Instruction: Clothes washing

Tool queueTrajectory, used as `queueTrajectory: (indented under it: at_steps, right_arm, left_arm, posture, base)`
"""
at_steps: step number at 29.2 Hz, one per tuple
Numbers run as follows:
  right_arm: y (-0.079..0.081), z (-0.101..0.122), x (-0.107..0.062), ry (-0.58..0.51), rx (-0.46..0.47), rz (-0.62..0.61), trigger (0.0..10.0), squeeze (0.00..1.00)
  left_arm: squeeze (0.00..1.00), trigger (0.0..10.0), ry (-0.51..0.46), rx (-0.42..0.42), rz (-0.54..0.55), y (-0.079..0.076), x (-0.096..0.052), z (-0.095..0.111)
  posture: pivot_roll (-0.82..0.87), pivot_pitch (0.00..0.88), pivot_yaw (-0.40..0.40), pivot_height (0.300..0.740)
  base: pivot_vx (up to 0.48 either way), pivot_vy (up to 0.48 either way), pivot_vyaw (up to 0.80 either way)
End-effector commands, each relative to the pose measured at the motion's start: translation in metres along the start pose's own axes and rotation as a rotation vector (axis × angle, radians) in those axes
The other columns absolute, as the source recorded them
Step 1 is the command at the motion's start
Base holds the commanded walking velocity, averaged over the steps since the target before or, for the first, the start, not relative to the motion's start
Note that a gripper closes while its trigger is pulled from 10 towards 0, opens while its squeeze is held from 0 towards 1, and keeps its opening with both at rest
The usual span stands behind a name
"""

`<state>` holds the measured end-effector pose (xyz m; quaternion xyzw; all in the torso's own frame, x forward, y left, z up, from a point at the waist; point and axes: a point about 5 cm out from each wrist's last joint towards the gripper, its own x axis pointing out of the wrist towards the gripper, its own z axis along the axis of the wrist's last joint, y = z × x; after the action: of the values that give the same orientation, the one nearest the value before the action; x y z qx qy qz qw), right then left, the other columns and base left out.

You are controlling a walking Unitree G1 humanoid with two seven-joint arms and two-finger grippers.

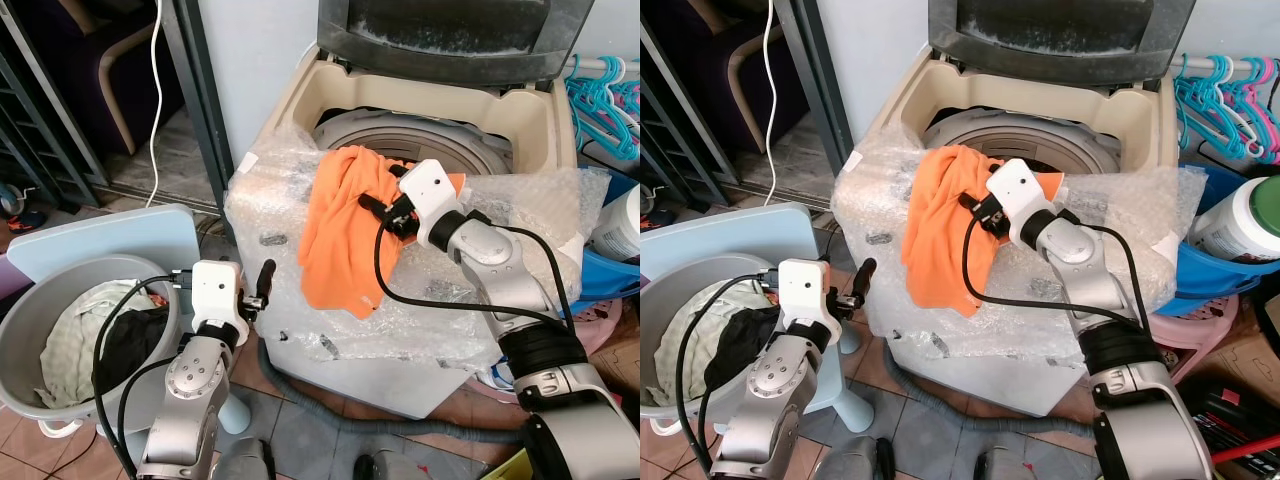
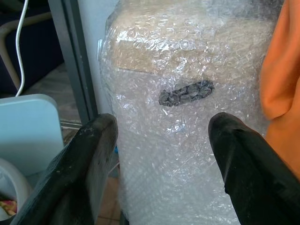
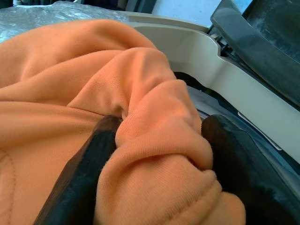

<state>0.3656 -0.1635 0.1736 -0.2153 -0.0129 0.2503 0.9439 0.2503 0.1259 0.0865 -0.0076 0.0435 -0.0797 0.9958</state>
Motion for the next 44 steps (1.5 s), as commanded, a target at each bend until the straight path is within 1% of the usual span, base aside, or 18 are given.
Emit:
queueTrajectory:
  at_steps: [1,13,16,19,22,24,25,29,30,31,32,34,35,36,37,41,42,44]
  right_arm:
    - [-0.025,-0.011,-0.010,0.059,0.049,-0.114,0.0,0.00]
    - [-0.076,0.002,-0.003,0.098,0.166,-0.329,0.0,0.00]
    - [-0.081,0.007,-0.002,0.078,0.186,-0.362,0.0,0.00]
    - [-0.106,0.051,0.002,-0.108,0.208,-0.484,0.0,0.00]
    - [-0.111,0.069,0.003,-0.173,0.190,-0.496,0.0,0.00]
    - [-0.121,0.099,0.003,-0.283,0.160,-0.526,0.0,0.00]
    - [-0.121,0.099,0.003,-0.283,0.160,-0.526,0.0,0.00]
    - [-0.134,0.129,0.000,-0.355,0.126,-0.603,0.0,0.00]
    - [-0.134,0.138,0.002,-0.354,0.077,-0.609,0.0,0.00]
    - [-0.133,0.140,0.003,-0.339,0.037,-0.609,3.7,0.00]
    - [-0.131,0.140,0.006,-0.317,-0.008,-0.602,10.0,0.00]
    - [-0.124,0.136,0.012,-0.269,-0.054,-0.558,10.0,0.00]
    - [-0.121,0.133,0.014,-0.248,-0.062,-0.529,10.0,0.15]
    - [-0.121,0.133,0.014,-0.248,-0.062,-0.529,10.0,0.15]
    - [-0.112,0.121,0.019,-0.219,-0.061,-0.460,10.0,1.00]
    - [-0.106,0.109,0.020,-0.198,-0.086,-0.409,10.0,1.00]
    - [-0.104,0.094,0.014,-0.170,-0.136,-0.356,10.0,1.00]
    - [-0.109,0.090,0.007,-0.180,-0.178,-0.357,10.0,1.00]
  left_arm:
    - [0.00,10.0,0.005,0.003,0.009,0.001,-0.002,0.000]
    - [0.00,10.0,0.000,0.000,0.009,-0.001,0.002,0.001]
    - [0.00,10.0,-0.001,0.000,0.009,-0.002,0.002,0.001]
    - [0.00,10.0,-0.001,-0.002,0.015,-0.001,0.002,0.001]
    - [0.00,10.0,0.000,-0.001,0.015,-0.001,0.002,0.000]
    - [0.00,10.0,0.002,0.001,0.013,-0.002,0.003,0.000]
    - [0.00,10.0,0.002,0.001,0.013,-0.002,0.003,0.000]
    - [0.00,10.0,-0.004,-0.002,0.007,-0.004,0.005,0.001]
    - [0.00,10.0,-0.005,-0.002,0.006,-0.004,0.005,0.002]
    - [0.00,10.0,-0.005,-0.002,0.007,-0.004,0.005,0.002]
    - [0.00,10.0,-0.005,-0.002,0.010,-0.004,0.005,0.001]
    - [0.00,10.0,-0.005,-0.002,0.014,-0.004,0.005,0.001]
    - [0.00,10.0,-0.006,-0.002,0.015,-0.004,0.005,0.001]
    - [0.00,10.0,-0.006,-0.002,0.015,-0.004,0.005,0.001]
    - [0.00,10.0,-0.006,-0.004,0.019,-0.005,0.005,0.001]
    - [0.00,10.0,-0.005,-0.006,0.021,-0.005,0.005,0.001]
    - [0.00,10.0,-0.002,-0.006,0.019,-0.004,0.005,0.001]
    - [0.00,10.0,0.000,-0.005,0.013,-0.004,0.006,0.001]
  posture:
    - [0.02,0.081,0.021,0.740]
    - [0.02,0.072,0.016,0.740]
    - [0.02,0.071,0.015,0.740]
    - [0.03,0.070,0.012,0.740]
    - [0.02,0.070,0.012,0.740]
    - [0.02,0.071,0.013,0.740]
    - [0.02,0.071,0.013,0.740]
    - [0.02,0.073,0.014,0.740]
    - [0.02,0.074,0.012,0.740]
    - [0.02,0.074,0.011,0.740]
    - [0.02,0.073,0.008,0.740]
    - [0.02,0.074,0.007,0.740]
    - [0.02,0.075,0.004,0.740]
    - [0.02,0.075,0.004,0.740]
    - [0.02,0.078,0.005,0.740]
    - [0.02,0.080,0.006,0.740]
    - [0.01,0.081,0.015,0.740]
    - [0.00,0.079,0.019,0.740]
  base:
    - [0.000,0.000,0.00]
    - [0.000,0.000,0.00]
    - [0.000,0.000,0.00]
    - [0.000,0.000,0.00]
    - [0.000,0.000,0.00]
    - [0.000,0.000,0.00]
    - [0.000,0.000,0.00]
    - [0.000,0.000,0.00]
    - [0.000,0.000,0.00]
    - [0.000,0.000,0.00]
    - [0.000,0.000,0.00]
    - [0.000,0.000,0.00]
    - [0.000,0.000,0.00]
    - [0.000,0.000,0.00]
    - [0.000,0.000,0.00]
    - [0.000,0.000,0.00]
    - [0.000,0.000,0.00]
    - [0.000,0.000,0.00]
